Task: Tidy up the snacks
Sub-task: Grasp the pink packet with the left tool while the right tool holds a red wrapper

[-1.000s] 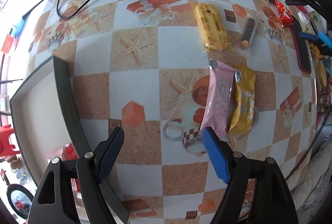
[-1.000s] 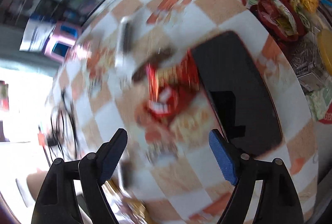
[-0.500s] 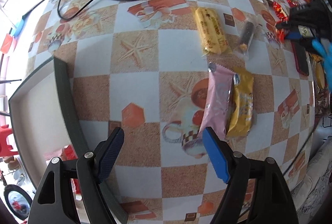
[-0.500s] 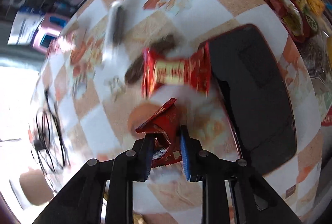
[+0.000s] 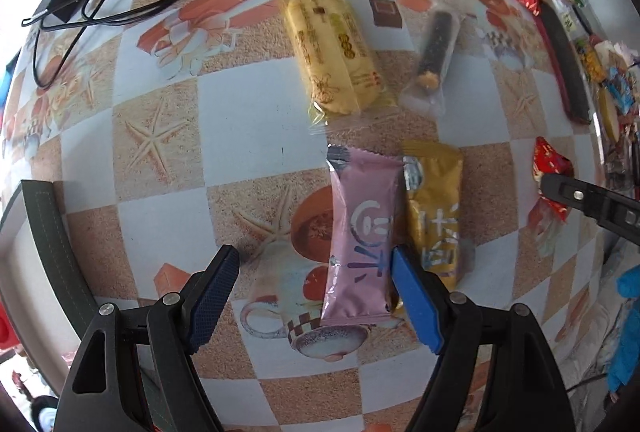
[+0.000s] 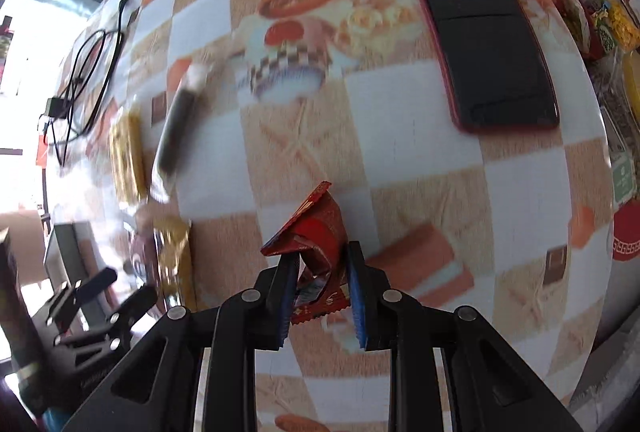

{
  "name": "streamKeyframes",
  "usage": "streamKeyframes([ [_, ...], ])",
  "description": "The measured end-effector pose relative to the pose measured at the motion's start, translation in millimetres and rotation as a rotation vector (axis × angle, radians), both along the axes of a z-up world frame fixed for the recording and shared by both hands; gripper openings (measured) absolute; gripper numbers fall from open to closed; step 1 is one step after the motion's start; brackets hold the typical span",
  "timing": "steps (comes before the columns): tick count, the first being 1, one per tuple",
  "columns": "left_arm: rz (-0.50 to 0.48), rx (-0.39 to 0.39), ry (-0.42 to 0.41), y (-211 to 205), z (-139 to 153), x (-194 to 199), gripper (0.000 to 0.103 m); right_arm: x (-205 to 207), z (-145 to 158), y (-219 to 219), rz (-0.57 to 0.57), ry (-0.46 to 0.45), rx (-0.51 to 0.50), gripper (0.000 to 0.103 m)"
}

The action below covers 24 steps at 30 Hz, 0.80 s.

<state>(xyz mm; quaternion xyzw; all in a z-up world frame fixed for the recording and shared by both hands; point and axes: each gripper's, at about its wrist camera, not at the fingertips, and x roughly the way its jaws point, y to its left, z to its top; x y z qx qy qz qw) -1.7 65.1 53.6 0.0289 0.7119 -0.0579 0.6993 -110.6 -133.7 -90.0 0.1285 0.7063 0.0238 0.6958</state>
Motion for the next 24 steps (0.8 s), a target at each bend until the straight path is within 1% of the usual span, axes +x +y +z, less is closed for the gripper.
streamKeyframes([
  [2, -0.009, 0.024, -0.02, -3, -8, -4, 0.083, -7, 2, 0, 0.007, 0.0, -0.016, 0.053],
  [3, -0.012, 0.038, -0.026, -6, -13, -2, 0.084, -10, 5, -2, 0.002, -0.01, -0.028, 0.08],
  [4, -0.013, 0.042, -0.03, -7, -14, -1, 0.087, -13, 9, -4, -0.008, -0.03, -0.042, 0.084],
  [5, -0.006, 0.042, -0.033, -8, -15, 2, 0.091, -14, 12, -7, -0.017, -0.038, -0.044, 0.084],
  [8, 0.004, 0.052, -0.039, -9, -21, 9, 0.099, -14, 13, -15, -0.07, -0.014, -0.027, 0.084],
  [9, 0.011, 0.049, -0.039, -11, -22, 10, 0.1, -2, 12, -16, -0.092, -0.008, -0.027, 0.084],
  [11, 0.015, 0.049, -0.039, -8, -23, 15, 0.1, 0, 9, -23, -0.135, 0.007, -0.019, 0.084],
  [12, 0.015, 0.048, -0.04, -5, -22, 14, 0.1, 5, 6, -29, -0.136, 0.018, -0.016, 0.084],
  [14, 0.013, 0.047, -0.039, -11, -28, 24, 0.101, 8, -2, -21, -0.092, 0.053, -0.038, 0.084],
  [17, 0.026, 0.042, -0.035, -8, -30, 21, 0.103, 9, -3, -9, -0.012, 0.036, -0.098, 0.084],
  [18, 0.021, 0.044, -0.037, -6, -24, 10, 0.103, 8, -4, -6, 0.011, 0.038, -0.11, 0.084],
  [20, 0.017, 0.043, -0.043, -9, -26, 13, 0.103, 7, -4, -3, 0.056, 0.037, -0.135, 0.084],
  [21, 0.017, 0.042, -0.047, -6, -26, 10, 0.103, 7, -5, 0, 0.081, 0.038, -0.151, 0.087],
  [22, 0.016, 0.042, -0.051, -5, -27, 11, 0.103, 5, -9, 4, 0.109, 0.052, -0.17, 0.099],
  [23, 0.017, 0.042, -0.052, -4, -27, 10, 0.103, 3, -16, 7, 0.134, 0.082, -0.185, 0.103],
  [24, 0.017, 0.042, -0.053, -1, -24, 8, 0.103, 1, -18, 11, 0.158, 0.078, -0.211, 0.103],
])
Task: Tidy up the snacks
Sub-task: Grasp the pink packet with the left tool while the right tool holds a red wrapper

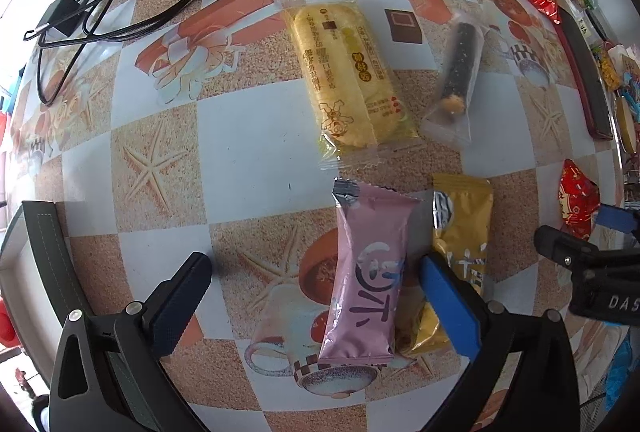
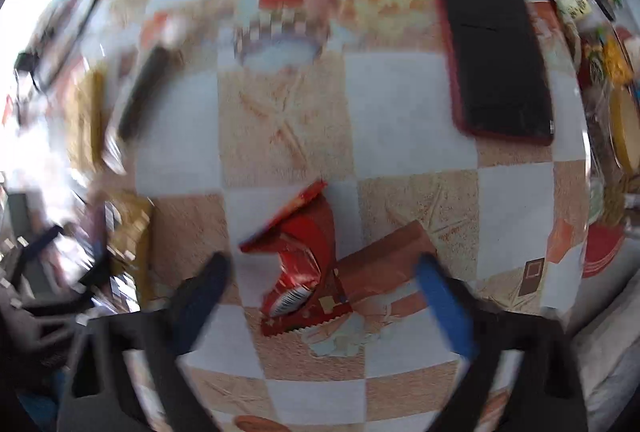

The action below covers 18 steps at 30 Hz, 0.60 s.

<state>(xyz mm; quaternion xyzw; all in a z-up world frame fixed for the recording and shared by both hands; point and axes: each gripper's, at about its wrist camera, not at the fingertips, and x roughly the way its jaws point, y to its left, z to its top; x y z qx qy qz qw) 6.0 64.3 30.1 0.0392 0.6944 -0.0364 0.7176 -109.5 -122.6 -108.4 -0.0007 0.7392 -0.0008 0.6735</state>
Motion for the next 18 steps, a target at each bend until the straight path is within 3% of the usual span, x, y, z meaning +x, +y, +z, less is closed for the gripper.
streamKeyframes([
  [12, 0.029, 0.01, 0.05, -5, 2, 4, 0.103, 5, -2, 12, 0.007, 0.005, -0.001, 0.103],
  [14, 0.033, 0.009, 0.06, -5, 2, 3, 0.098, 13, -3, 12, 0.0, 0.008, -0.003, 0.103],
  [17, 0.004, 0.011, 0.044, -10, 10, -1, 0.08, 19, 9, 21, 0.042, -0.039, -0.001, 0.079],
  [18, -0.011, 0.011, 0.037, -13, 13, -2, 0.076, 21, 13, 24, 0.058, -0.046, 0.0, 0.064],
])
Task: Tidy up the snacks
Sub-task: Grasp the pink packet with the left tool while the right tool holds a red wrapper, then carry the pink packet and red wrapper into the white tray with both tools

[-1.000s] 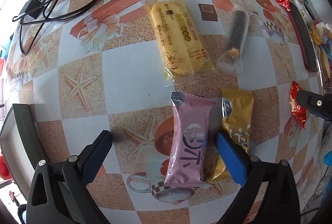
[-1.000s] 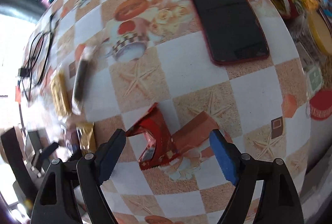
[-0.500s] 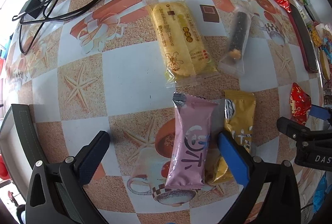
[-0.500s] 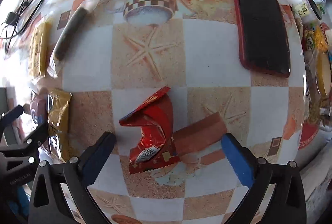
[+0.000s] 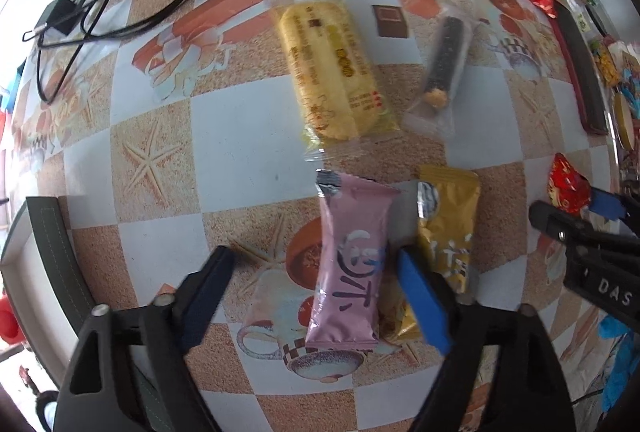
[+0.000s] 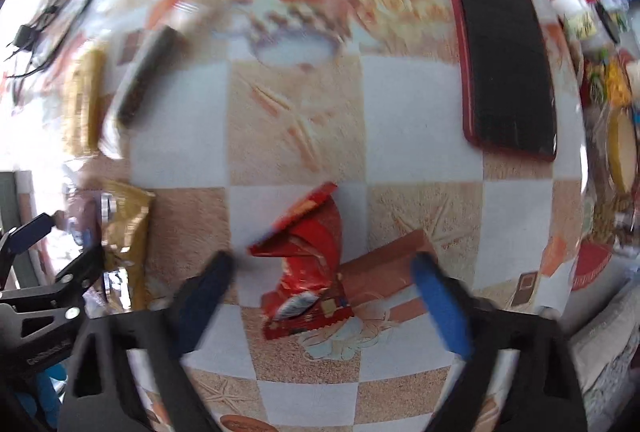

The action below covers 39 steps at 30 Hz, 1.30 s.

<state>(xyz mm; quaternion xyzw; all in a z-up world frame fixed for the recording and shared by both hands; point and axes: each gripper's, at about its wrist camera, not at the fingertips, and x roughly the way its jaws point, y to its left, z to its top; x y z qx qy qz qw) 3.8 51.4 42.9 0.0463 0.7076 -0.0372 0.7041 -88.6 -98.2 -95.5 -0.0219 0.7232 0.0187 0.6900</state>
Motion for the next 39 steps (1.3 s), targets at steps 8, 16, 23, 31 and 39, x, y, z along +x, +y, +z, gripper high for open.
streamKeyframes([
  [8, 0.001, -0.056, 0.014, 5, 12, -13, 0.026, -1, 9, 7, -0.021, -0.001, 0.072, 0.026],
  [16, -0.005, -0.079, 0.009, 27, 29, -64, 0.026, -29, 15, 11, -0.052, 0.022, 0.179, 0.026],
  [23, -0.048, -0.088, -0.001, 39, 44, -112, 0.026, -48, 19, 27, -0.059, 0.05, 0.195, 0.026],
  [31, -0.05, -0.099, -0.046, 58, 66, -142, 0.026, -58, 26, 67, -0.018, 0.056, 0.191, 0.026],
  [39, 0.02, -0.107, -0.103, 90, 86, -138, 0.026, -47, 34, 137, 0.071, 0.037, 0.194, 0.026],
])
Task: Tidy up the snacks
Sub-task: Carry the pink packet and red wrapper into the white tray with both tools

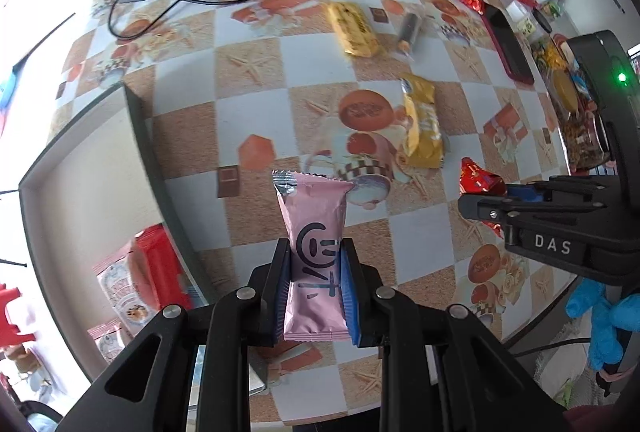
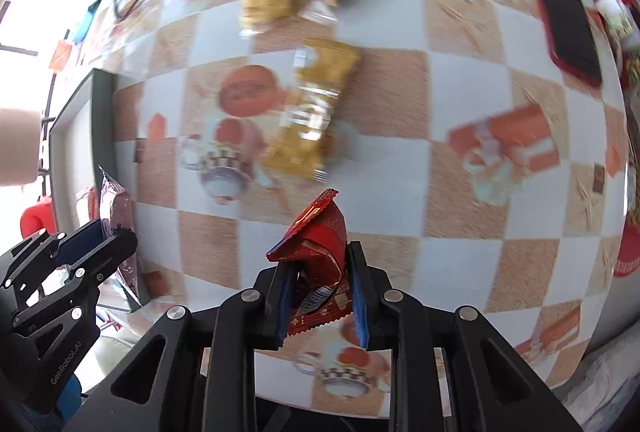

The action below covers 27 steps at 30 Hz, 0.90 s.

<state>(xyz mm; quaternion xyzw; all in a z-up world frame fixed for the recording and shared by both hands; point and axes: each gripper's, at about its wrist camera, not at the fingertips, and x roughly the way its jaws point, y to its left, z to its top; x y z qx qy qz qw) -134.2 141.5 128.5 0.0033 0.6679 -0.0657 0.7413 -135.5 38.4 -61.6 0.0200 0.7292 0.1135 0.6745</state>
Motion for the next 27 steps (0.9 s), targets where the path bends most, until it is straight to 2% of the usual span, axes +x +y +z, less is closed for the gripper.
streamKeyframes([
  [2, 0.025, 0.0, -0.01, 13, 4, -4, 0.026, 3, 2, 25, 0.031, -0.008, 0.002, 0.026],
  [3, 0.038, 0.0, -0.014, 20, 5, -5, 0.026, -9, -11, 34, 0.04, -0.012, 0.003, 0.026],
  [6, 0.082, 0.004, -0.024, 43, 11, -11, 0.026, -3, -7, 64, 0.078, -0.026, 0.008, 0.026],
  [16, 0.223, 0.005, -0.038, 113, 14, -31, 0.026, -12, 8, 96, 0.187, -0.053, 0.005, 0.026],
  [27, 0.341, 0.028, -0.038, 178, 9, -46, 0.026, -21, 19, 158, 0.292, -0.066, 0.028, 0.026],
])
